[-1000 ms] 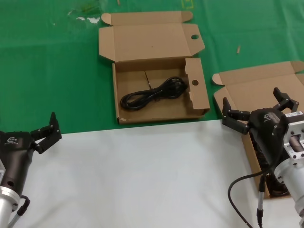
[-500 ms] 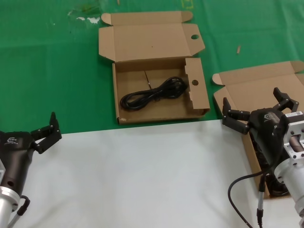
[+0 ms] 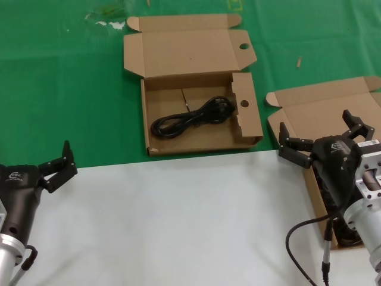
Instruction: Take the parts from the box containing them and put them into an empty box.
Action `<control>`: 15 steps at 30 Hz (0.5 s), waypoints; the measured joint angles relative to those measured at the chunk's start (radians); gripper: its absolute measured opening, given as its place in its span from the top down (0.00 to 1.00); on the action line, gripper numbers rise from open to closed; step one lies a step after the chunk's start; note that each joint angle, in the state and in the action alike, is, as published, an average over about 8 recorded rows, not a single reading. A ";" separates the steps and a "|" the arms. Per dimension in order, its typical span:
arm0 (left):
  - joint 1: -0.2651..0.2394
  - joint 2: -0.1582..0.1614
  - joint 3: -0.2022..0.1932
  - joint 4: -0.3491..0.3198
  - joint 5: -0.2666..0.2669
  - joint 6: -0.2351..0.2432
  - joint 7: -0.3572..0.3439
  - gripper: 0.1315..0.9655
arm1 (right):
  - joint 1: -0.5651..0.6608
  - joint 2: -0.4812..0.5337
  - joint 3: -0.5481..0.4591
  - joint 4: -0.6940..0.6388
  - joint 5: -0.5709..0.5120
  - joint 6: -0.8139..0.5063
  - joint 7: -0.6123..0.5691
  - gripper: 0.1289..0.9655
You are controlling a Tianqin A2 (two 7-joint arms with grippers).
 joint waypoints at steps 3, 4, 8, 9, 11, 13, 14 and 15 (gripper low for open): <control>0.000 0.000 0.000 0.000 0.000 0.000 0.000 0.00 | 0.000 0.000 0.000 0.000 0.000 0.000 0.000 0.00; 0.000 0.000 0.000 0.000 0.000 0.000 0.000 0.00 | 0.000 0.000 0.000 0.000 0.000 0.000 0.000 0.00; 0.000 0.000 0.000 0.000 0.000 0.000 0.000 0.00 | 0.000 0.000 0.000 0.000 0.000 0.000 0.000 0.00; 0.000 0.000 0.000 0.000 0.000 0.000 0.000 0.00 | 0.000 0.000 0.000 0.000 0.000 0.000 0.000 0.00; 0.000 0.000 0.000 0.000 0.000 0.000 0.000 0.00 | 0.000 0.000 0.000 0.000 0.000 0.000 0.000 0.00; 0.000 0.000 0.000 0.000 0.000 0.000 0.000 0.00 | 0.000 0.000 0.000 0.000 0.000 0.000 0.000 0.00; 0.000 0.000 0.000 0.000 0.000 0.000 0.000 0.00 | 0.000 0.000 0.000 0.000 0.000 0.000 0.000 0.00; 0.000 0.000 0.000 0.000 0.000 0.000 0.000 0.00 | 0.000 0.000 0.000 0.000 0.000 0.000 0.000 0.00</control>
